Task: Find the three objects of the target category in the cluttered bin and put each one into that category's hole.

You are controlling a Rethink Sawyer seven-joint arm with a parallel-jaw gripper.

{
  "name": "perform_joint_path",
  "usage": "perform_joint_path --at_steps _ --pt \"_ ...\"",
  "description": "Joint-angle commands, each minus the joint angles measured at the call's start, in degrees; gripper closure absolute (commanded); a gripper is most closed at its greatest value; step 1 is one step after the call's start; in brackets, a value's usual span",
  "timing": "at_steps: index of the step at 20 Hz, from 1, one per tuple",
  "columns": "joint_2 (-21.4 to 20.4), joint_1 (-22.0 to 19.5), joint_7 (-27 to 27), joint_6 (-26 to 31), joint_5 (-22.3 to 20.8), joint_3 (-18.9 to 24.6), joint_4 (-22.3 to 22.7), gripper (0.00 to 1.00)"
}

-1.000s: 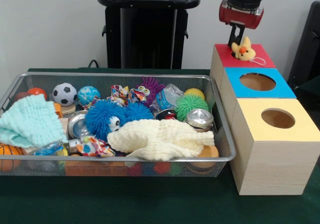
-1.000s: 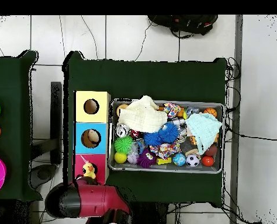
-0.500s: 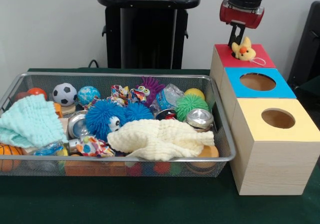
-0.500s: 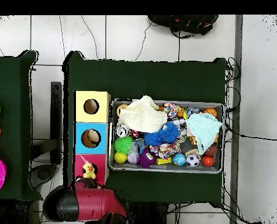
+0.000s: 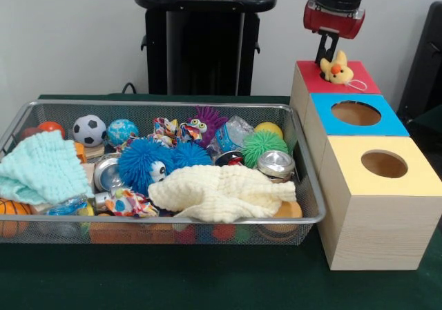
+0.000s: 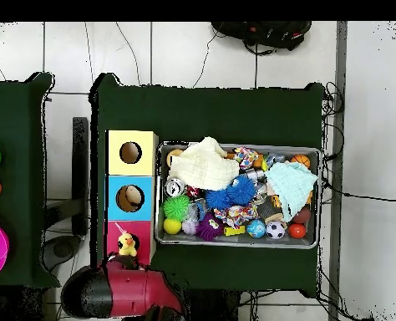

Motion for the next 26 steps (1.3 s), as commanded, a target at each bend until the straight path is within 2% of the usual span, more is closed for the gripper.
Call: perform_joint_path --at_steps 1,3,12,17,23,26 --pt "-2.9 -2.6 2.7 12.2 -1.3 3.4 -0.9 1.00" --pt "-3.4 -3.5 2.0 15.6 -1.3 3.6 -3.0 1.00" --pt "-1.0 -4.8 2.4 17.9 -1.3 4.3 -6.4 1.00" --pt "1.0 -3.0 5.3 20.6 -1.1 3.7 -10.3 1.00" --pt "5.1 -0.4 8.7 20.3 -0.3 2.6 -14.3 1.00" --pt "5.1 0.3 9.3 23.4 0.1 2.0 -16.5 1.00"
